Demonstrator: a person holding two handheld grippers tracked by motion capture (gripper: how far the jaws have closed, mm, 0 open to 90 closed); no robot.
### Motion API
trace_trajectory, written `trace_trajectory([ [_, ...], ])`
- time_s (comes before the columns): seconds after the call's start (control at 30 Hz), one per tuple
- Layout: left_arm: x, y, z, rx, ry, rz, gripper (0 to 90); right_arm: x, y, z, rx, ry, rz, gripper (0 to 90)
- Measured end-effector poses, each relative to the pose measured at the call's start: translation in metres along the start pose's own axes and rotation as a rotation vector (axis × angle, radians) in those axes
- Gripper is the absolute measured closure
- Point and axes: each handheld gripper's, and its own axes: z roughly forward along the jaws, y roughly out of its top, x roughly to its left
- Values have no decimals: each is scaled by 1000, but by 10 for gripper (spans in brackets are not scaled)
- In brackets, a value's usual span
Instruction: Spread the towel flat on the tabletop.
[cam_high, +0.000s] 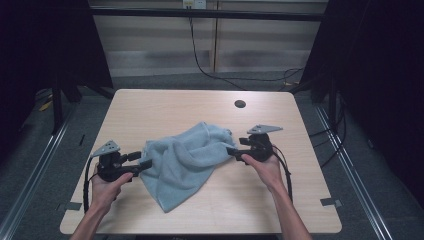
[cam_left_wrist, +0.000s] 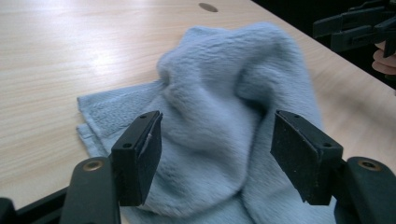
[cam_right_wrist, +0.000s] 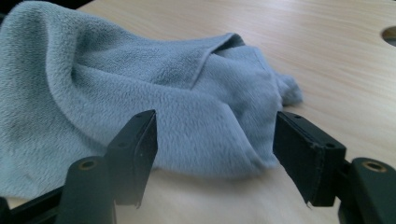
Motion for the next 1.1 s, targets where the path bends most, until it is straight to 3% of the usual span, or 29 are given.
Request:
trace_trajectory([
  [0.03,5,-2,8,18,7,-3,294,1,7,15,43,16,-26,313],
  [0.1,6,-3,12,27,16,1,212,3,9,31,80,46,-50,301],
  [0.17,10,-5,18,48,4,-18,203,6,8,45,119,43,-85,285],
  [0.27,12,-8,24,57,4,-49,211,9,5,56,133,48,-69,274],
  [0.33,12,-8,26,70,8,-45,223,9,4,58,134,52,-69,285],
  [0.37,12,-9,28,80,14,-42,243,11,2,60,149,50,-73,310],
  [0.4,12,-10,30,86,15,-37,340,13,-1,64,177,40,-90,411],
  [0.43,12,-11,32,94,11,-34,340,13,-1,64,177,40,-90,411],
  [0.47,12,-10,34,106,3,-27,494,14,-4,65,180,42,-82,567],
  [0.5,12,-10,34,106,3,-27,595,14,-4,65,180,42,-82,567],
  [0.53,11,-10,34,103,-4,-21,595,14,-4,64,174,50,-73,664],
  [0.6,9,-7,32,90,-18,-10,742,12,0,56,140,61,-55,835],
  [0.67,8,-4,28,61,-39,-24,758,11,2,52,123,70,-45,846],
  [0.8,6,2,18,4,-61,-38,772,6,17,25,20,81,1,859],
  [0.93,5,11,9,-31,-52,-40,772,5,28,6,-32,70,-10,859],
  [1.03,-3,27,4,-57,-60,-12,773,2,44,-20,-109,53,-10,860],
  [1.1,-5,30,3,-64,-60,-9,773,1,51,-29,-133,52,-13,859],
])
